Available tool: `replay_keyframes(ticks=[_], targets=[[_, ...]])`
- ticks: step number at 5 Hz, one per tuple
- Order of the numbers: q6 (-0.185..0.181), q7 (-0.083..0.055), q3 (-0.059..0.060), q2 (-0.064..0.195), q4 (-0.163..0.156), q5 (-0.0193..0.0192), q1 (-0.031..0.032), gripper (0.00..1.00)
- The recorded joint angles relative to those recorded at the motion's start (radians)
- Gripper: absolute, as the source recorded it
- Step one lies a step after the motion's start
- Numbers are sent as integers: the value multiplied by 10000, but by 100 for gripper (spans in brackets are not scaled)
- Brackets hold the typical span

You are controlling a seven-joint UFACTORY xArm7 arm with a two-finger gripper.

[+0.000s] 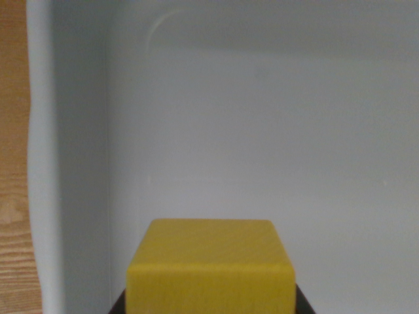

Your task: Pick yellow cube

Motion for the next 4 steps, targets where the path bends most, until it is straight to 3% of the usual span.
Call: replay_keyframes(ticks=[1, 4], targets=[[218, -5, 7, -89, 131, 19, -6, 100], [369, -9, 12, -151, 221, 33, -10, 100]])
